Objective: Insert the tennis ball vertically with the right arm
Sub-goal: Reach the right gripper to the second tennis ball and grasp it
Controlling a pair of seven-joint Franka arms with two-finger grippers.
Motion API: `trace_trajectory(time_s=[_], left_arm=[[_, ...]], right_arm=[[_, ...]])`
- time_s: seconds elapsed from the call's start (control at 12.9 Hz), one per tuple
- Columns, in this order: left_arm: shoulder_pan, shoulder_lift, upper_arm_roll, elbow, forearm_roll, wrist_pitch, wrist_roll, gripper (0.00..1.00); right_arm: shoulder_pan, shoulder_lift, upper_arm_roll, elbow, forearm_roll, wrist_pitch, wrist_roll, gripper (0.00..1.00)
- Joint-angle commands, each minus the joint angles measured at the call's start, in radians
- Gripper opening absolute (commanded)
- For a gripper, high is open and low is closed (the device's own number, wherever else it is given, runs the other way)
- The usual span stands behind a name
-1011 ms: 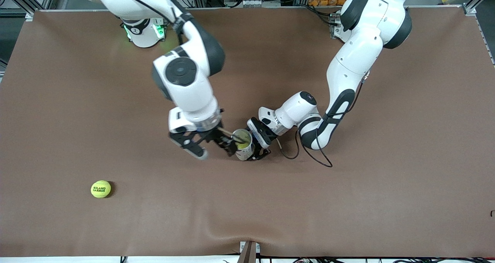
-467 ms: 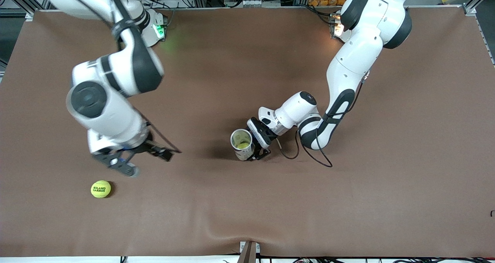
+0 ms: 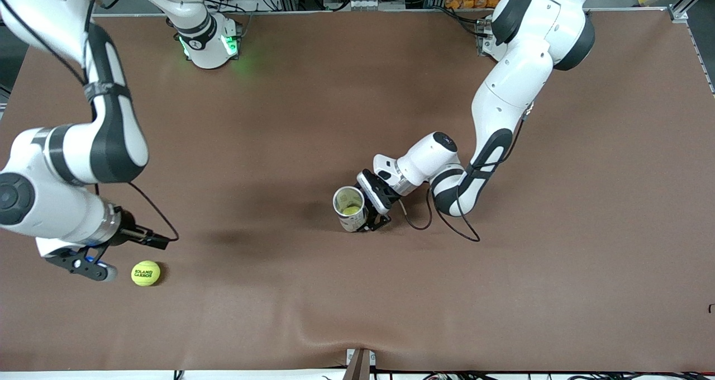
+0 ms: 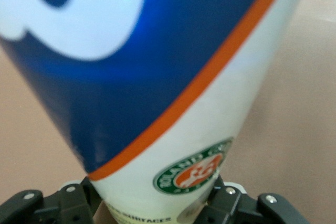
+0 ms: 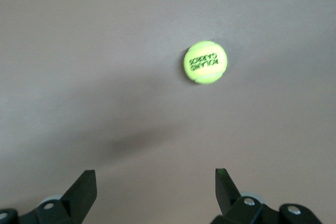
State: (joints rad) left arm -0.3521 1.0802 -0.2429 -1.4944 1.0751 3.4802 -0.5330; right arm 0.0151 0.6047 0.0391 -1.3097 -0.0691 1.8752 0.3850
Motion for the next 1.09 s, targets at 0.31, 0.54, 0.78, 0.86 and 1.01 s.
trace_trajectory(time_s=[0.31, 0.54, 0.78, 0.86, 1.01], left_arm=[[-0.008, 0.05, 0.001, 0.013, 0.045, 0.007, -0.01, 0.77], [-0.007, 0.056, 0.001, 0.011, 0.074, 0.017, -0.01, 0.77], [-0.002, 0.073, 0.001, 0.01, 0.074, 0.045, -0.01, 0.77], [-0.002, 0.073, 0.001, 0.01, 0.074, 0.043, -0.01, 0.77], [-0.008, 0.075, 0.001, 0.014, 0.069, 0.042, -0.012, 0.77]], right_arm=[[-0.104, 0.18, 0.019, 0.017, -0.049, 0.273, -0.23, 1.0], [-0.139, 0.231, 0.019, 0.018, -0.064, 0.358, -0.354, 1.0], [-0.129, 0.276, 0.019, 0.018, -0.061, 0.389, -0.27, 1.0], [-0.127, 0.282, 0.019, 0.018, -0.063, 0.404, -0.259, 1.0], [-0.129, 0.303, 0.019, 0.018, -0.06, 0.42, -0.258, 1.0]])
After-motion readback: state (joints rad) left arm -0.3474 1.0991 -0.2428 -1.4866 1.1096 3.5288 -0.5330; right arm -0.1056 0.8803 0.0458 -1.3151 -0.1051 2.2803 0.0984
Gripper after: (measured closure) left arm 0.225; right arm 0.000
